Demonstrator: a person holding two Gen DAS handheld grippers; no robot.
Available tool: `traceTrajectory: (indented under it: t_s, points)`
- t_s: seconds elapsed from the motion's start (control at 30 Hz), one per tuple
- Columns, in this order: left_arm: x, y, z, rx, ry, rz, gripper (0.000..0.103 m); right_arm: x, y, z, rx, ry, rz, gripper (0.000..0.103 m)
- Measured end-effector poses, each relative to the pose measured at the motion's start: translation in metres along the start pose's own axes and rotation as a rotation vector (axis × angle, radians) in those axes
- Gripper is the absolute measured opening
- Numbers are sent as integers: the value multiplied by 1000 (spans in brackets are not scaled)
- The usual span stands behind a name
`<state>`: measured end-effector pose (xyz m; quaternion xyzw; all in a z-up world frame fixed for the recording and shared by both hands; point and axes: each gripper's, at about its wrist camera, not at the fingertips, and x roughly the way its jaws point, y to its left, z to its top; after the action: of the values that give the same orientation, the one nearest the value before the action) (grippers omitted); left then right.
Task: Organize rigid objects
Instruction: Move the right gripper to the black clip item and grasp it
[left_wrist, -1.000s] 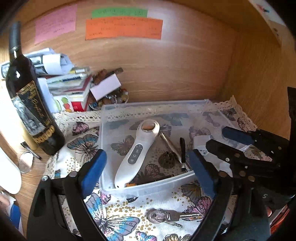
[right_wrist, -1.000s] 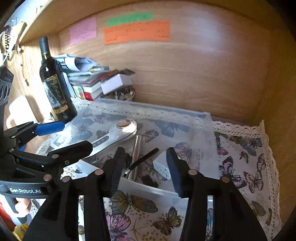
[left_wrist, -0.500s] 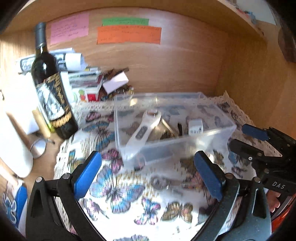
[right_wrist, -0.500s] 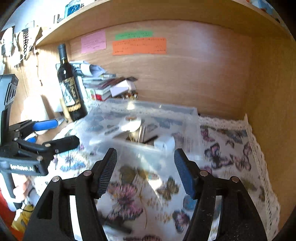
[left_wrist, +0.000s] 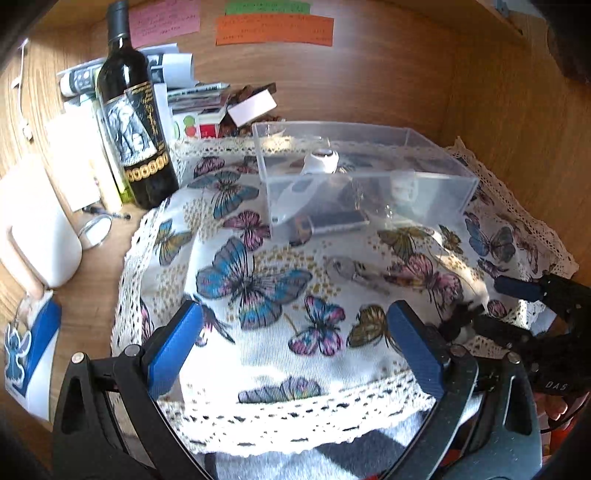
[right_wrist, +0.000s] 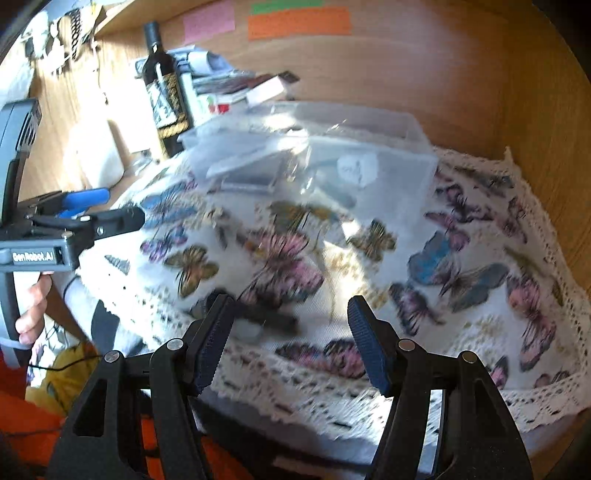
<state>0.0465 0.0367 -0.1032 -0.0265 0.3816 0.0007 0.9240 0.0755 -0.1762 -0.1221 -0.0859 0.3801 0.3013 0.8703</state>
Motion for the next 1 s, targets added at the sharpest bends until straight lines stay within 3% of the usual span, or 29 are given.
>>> traceTrajectory:
  t_s: [0.23,0.37,0.5,0.57,0.83,1.0]
  points:
    - [-1,2,-7,-24,13,-22,101,13,11,1,-43,29,11,56]
    - [1,1,-8,-27,22,-26,101,16,13,6,-55,24,47,42]
    - [4,0,-6,-26,28,-29,101,17,18,9,-90,13,29,42]
    - [6,0,-6,-30,31,-35,101,16,18,9,-92,5,15,33]
    - [11,-6,-2,-16,37,-42,101,5,3,14,-21,-43,23,20]
    - [21,-20,7,24,49,-49,101,2,-7,21,15,-76,-7,18]
